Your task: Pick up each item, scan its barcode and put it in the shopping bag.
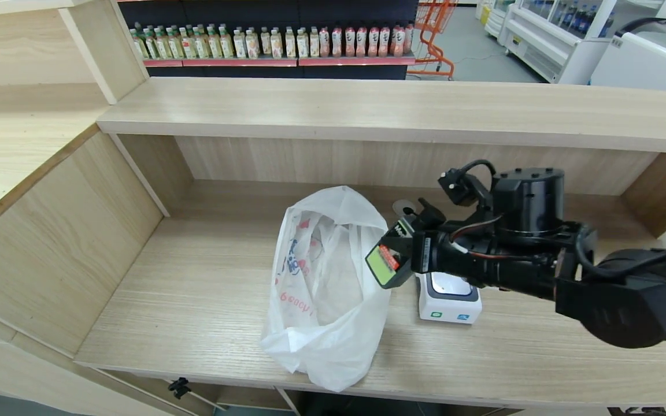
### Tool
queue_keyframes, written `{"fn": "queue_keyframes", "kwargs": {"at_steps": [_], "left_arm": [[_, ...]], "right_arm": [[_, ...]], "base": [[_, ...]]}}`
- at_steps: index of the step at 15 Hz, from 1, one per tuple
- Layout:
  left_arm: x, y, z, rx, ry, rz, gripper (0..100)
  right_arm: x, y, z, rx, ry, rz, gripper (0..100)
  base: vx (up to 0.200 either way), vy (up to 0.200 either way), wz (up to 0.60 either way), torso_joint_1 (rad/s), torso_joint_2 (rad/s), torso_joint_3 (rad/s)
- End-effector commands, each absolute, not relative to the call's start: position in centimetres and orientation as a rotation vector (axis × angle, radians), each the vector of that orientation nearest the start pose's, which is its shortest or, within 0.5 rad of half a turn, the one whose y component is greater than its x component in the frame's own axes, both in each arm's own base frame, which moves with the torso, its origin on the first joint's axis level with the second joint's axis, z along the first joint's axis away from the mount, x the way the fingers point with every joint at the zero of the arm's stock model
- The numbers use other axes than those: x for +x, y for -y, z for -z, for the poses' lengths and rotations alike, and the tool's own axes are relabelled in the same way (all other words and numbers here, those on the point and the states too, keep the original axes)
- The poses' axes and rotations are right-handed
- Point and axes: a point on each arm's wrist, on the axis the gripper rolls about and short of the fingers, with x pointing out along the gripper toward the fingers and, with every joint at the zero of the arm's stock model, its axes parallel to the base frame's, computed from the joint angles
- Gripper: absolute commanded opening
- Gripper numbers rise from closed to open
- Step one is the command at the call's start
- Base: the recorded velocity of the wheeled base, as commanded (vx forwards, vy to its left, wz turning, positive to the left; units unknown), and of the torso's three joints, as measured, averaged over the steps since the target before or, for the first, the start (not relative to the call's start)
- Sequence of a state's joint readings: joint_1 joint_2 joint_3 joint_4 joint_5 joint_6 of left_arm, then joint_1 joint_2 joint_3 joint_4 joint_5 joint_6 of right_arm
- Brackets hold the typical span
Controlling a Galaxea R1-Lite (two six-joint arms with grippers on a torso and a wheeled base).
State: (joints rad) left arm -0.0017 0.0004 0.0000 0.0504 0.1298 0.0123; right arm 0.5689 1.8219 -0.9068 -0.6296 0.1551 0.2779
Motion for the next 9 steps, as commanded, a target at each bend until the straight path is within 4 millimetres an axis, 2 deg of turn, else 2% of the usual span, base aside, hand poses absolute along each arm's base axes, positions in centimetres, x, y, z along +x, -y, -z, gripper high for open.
{"fn": "queue_keyframes", "kwargs": {"at_steps": [1, 3, 7, 9], "left_arm": [[-2.3, -0.3, -7.0, 0.016, -0.051, -0.129, 100], [-2.3, -0.3, -7.0, 0.016, -0.051, -0.129, 100], [-2.3, -0.3, -7.0, 0.016, -0.051, -0.13, 100], [-2.3, -0.3, -7.0, 0.016, -0.051, -0.129, 100]], "right_arm": [[30.4, -20.2, -12.8, 0.14, -0.449, -0.7, 0], [30.8, -21.2, -11.9, 0.109, -0.442, -0.731, 0], [32.9, -22.8, -10.7, 0.024, -0.318, -0.768, 0], [33.0, -23.3, -9.9, -0.043, -0.291, -0.802, 0]], "base": [[0.0, 0.0, 0.0, 0.0, 0.0, 0.0], [0.0, 0.0, 0.0, 0.0, 0.0, 0.0], [0.0, 0.0, 0.0, 0.0, 0.0, 0.0], [0.0, 0.0, 0.0, 0.0, 0.0, 0.0]]}}
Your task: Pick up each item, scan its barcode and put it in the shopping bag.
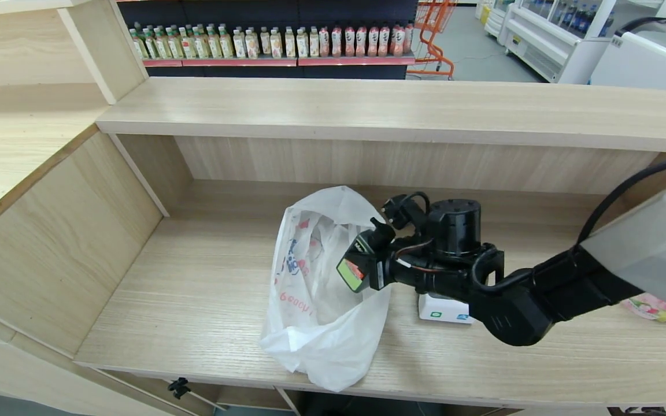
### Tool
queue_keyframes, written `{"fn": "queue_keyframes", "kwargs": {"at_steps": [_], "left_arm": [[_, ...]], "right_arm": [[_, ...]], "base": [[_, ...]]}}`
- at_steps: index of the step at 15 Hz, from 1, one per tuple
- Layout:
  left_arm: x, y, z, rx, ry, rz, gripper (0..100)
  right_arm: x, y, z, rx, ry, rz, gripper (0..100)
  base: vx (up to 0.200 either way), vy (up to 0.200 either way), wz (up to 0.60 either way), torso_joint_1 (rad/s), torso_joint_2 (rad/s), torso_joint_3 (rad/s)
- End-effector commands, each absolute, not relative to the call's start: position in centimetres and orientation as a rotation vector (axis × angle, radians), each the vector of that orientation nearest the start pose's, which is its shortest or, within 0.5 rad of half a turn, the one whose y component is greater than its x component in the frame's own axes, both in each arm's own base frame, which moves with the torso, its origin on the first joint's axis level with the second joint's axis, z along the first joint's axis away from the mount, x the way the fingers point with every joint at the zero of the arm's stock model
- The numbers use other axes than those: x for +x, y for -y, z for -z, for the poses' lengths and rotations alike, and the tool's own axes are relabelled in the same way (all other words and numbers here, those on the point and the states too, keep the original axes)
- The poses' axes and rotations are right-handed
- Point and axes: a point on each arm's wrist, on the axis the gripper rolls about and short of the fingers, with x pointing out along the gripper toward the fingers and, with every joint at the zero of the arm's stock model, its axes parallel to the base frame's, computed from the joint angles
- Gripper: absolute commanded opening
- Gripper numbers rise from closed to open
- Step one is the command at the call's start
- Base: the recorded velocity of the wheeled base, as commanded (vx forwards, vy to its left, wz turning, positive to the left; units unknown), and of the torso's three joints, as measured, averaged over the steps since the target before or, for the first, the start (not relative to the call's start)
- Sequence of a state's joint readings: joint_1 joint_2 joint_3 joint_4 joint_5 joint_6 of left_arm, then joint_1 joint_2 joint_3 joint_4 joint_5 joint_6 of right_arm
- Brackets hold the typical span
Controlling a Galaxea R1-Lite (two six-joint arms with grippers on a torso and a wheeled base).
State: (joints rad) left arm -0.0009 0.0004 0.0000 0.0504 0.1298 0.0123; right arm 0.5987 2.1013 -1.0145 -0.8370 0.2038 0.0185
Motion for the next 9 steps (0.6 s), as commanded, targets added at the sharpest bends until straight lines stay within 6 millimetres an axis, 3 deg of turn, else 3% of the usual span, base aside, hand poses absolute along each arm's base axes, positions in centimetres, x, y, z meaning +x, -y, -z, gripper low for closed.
{"fn": "queue_keyframes", "kwargs": {"at_steps": [1, 5, 6, 9], "left_arm": [[-2.3, -0.3, -7.0, 0.016, -0.051, -0.129, 100], [-2.3, -0.3, -7.0, 0.016, -0.051, -0.129, 100], [-2.3, -0.3, -7.0, 0.016, -0.051, -0.13, 100], [-2.3, -0.3, -7.0, 0.016, -0.051, -0.13, 100]], "right_arm": [[33.2, -23.4, -9.1, -0.097, -0.286, -0.811, 0], [34.3, -24.2, -8.6, -0.213, -0.222, -0.83, 0], [34.4, -24.4, -8.8, -0.22, -0.207, -0.835, 100], [34.3, -24.8, -10.1, -0.112, -0.207, -0.863, 100]], "base": [[0.0, 0.0, 0.0, 0.0, 0.0, 0.0], [0.0, 0.0, 0.0, 0.0, 0.0, 0.0], [0.0, 0.0, 0.0, 0.0, 0.0, 0.0], [0.0, 0.0, 0.0, 0.0, 0.0, 0.0]]}}
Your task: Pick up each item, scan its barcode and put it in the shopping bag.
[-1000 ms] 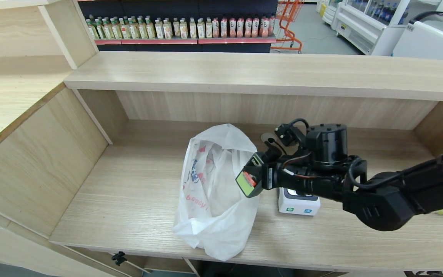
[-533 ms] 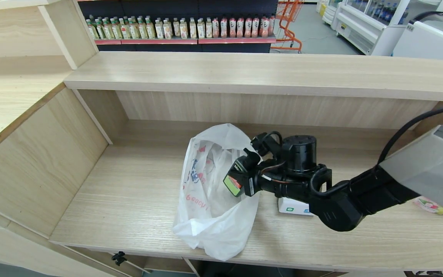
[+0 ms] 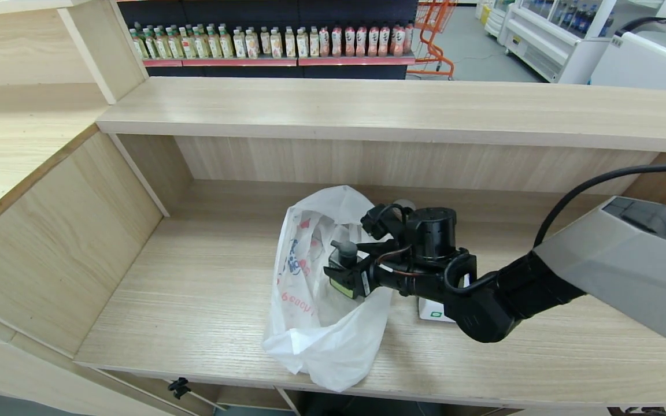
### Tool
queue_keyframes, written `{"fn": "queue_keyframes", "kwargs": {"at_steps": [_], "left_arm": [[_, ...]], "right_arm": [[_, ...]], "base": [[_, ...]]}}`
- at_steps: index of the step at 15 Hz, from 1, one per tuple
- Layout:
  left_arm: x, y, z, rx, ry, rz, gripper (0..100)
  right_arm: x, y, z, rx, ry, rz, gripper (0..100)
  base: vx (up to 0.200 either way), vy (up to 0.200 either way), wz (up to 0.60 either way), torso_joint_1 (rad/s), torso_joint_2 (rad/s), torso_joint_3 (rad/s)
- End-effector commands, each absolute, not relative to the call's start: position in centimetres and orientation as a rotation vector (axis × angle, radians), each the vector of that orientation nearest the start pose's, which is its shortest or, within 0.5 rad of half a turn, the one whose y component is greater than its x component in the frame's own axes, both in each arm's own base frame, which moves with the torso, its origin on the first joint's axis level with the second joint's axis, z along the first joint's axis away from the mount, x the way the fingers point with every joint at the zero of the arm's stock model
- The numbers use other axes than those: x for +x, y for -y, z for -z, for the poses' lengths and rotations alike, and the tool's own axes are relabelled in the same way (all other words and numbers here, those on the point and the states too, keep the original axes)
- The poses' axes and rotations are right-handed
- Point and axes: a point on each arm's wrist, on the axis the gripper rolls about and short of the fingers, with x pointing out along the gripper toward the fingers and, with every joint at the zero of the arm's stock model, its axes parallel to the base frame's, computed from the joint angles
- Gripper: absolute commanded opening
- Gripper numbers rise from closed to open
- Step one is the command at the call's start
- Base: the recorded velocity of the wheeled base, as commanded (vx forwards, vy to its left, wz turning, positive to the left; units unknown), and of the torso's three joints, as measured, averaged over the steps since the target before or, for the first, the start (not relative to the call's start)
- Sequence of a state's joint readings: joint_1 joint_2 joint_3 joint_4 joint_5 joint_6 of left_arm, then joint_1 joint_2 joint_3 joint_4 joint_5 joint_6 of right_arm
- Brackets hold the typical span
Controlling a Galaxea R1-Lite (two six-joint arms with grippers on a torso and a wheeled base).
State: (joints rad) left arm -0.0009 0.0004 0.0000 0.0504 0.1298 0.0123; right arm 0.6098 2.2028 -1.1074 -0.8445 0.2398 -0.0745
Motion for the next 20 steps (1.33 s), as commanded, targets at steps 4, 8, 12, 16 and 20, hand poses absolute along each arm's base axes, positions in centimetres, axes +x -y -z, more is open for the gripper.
{"fn": "queue_keyframes", "kwargs": {"at_steps": [4, 8, 12, 16, 20], "left_arm": [[-2.3, -0.3, -7.0, 0.016, -0.051, -0.129, 100], [-2.3, -0.3, -7.0, 0.016, -0.051, -0.129, 100], [-2.3, -0.3, -7.0, 0.016, -0.051, -0.129, 100], [-2.3, -0.3, -7.0, 0.016, -0.051, -0.13, 100], [-2.3, -0.3, -7.0, 0.016, -0.051, -0.13, 100]], "right_arm": [[33.4, -23.7, -13.8, 0.198, -0.262, -0.825, 100], [29.8, -18.3, -20.3, 0.458, -0.298, -0.78, 100], [23.2, -11.2, -27.4, 0.611, -0.249, -0.704, 100], [19.0, -4.4, -26.5, 0.358, -0.227, -0.452, 100], [17.2, -3.0, -24.9, 0.303, -0.234, -0.394, 100]], "base": [[0.0, 0.0, 0.0, 0.0, 0.0, 0.0], [0.0, 0.0, 0.0, 0.0, 0.0, 0.0], [0.0, 0.0, 0.0, 0.0, 0.0, 0.0], [0.0, 0.0, 0.0, 0.0, 0.0, 0.0], [0.0, 0.0, 0.0, 0.0, 0.0, 0.0]]}}
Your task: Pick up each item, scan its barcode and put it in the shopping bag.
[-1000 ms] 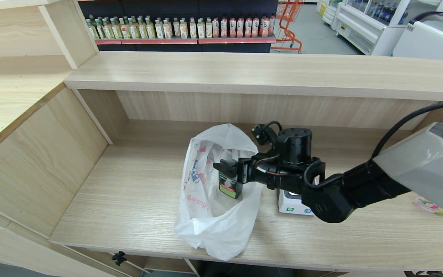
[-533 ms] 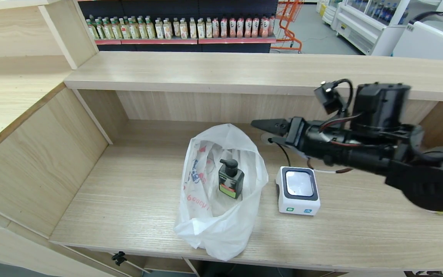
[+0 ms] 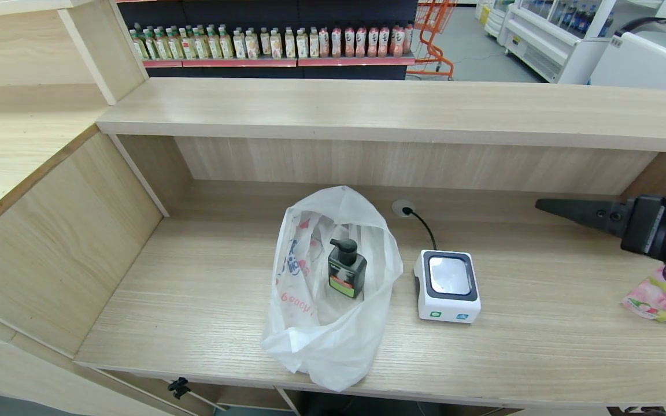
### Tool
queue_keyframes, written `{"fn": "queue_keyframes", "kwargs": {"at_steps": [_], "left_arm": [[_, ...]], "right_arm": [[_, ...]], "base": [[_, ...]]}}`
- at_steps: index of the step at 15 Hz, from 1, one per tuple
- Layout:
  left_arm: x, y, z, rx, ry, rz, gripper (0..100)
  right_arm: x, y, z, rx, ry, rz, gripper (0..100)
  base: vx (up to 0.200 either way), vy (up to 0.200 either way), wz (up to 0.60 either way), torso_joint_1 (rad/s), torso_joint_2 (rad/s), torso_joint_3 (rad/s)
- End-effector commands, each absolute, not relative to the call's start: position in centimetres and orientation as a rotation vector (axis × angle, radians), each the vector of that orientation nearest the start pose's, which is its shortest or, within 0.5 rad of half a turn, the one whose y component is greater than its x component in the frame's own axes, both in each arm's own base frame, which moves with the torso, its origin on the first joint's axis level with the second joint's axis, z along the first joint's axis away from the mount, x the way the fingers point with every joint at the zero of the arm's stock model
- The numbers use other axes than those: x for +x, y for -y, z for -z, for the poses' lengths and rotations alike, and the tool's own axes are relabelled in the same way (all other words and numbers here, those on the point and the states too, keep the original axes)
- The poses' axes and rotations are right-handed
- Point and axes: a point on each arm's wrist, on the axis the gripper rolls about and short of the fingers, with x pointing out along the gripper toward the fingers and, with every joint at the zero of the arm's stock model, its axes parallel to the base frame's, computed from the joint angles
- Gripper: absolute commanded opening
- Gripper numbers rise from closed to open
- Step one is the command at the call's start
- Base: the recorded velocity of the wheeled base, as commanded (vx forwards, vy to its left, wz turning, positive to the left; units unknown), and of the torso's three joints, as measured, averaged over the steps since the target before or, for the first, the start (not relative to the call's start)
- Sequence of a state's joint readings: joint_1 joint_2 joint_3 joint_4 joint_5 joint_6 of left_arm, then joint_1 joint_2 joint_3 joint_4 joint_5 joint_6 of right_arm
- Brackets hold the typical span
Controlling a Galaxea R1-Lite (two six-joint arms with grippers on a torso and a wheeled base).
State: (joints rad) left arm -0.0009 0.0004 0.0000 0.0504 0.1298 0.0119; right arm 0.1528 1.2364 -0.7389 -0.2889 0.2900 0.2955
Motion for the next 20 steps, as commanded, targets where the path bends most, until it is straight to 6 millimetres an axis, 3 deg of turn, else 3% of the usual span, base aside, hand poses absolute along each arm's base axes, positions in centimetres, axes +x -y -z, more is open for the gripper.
{"fn": "queue_keyframes", "kwargs": {"at_steps": [1, 5, 9, 15, 18, 20], "left_arm": [[-2.3, -0.3, -7.0, 0.013, -0.053, -0.129, 100], [-2.3, -0.3, -7.0, 0.014, -0.051, -0.129, 100], [-2.3, -0.3, -7.0, 0.014, -0.053, -0.129, 100], [-2.3, -0.3, -7.0, 0.014, -0.053, -0.129, 100], [-2.3, -0.3, -7.0, 0.016, -0.053, -0.127, 100], [-2.3, -0.3, -7.0, 0.014, -0.053, -0.127, 100]], "right_arm": [[17.2, -2.9, -25.0, 0.303, -0.232, -0.393, 100], [17.1, -2.6, -24.9, 0.3, -0.226, -0.357, 100], [17.7, -1.5, -24.8, 0.309, -0.213, -0.187, 100], [19.2, -0.3, -26.6, 0.609, -0.272, 0.002, 100], [20.9, 0.5, -27.7, 0.761, -0.334, 0.147, 100], [23.2, 1.4, -28.5, 0.87, -0.357, 0.242, 100]], "base": [[0.0, 0.0, 0.0, 0.0, 0.0, 0.0], [-0.15, 0.0, 0.0, 0.009, 0.0, 0.001], [0.0, -0.05, 0.0, 0.001, 0.0, 0.001], [0.0, -0.2, 0.0, 0.008, 0.0, 0.0], [0.0, -0.2, 0.0, 0.004, 0.01, 0.004], [0.0, -0.2, 0.0, 0.0, 0.0, 0.007]]}}
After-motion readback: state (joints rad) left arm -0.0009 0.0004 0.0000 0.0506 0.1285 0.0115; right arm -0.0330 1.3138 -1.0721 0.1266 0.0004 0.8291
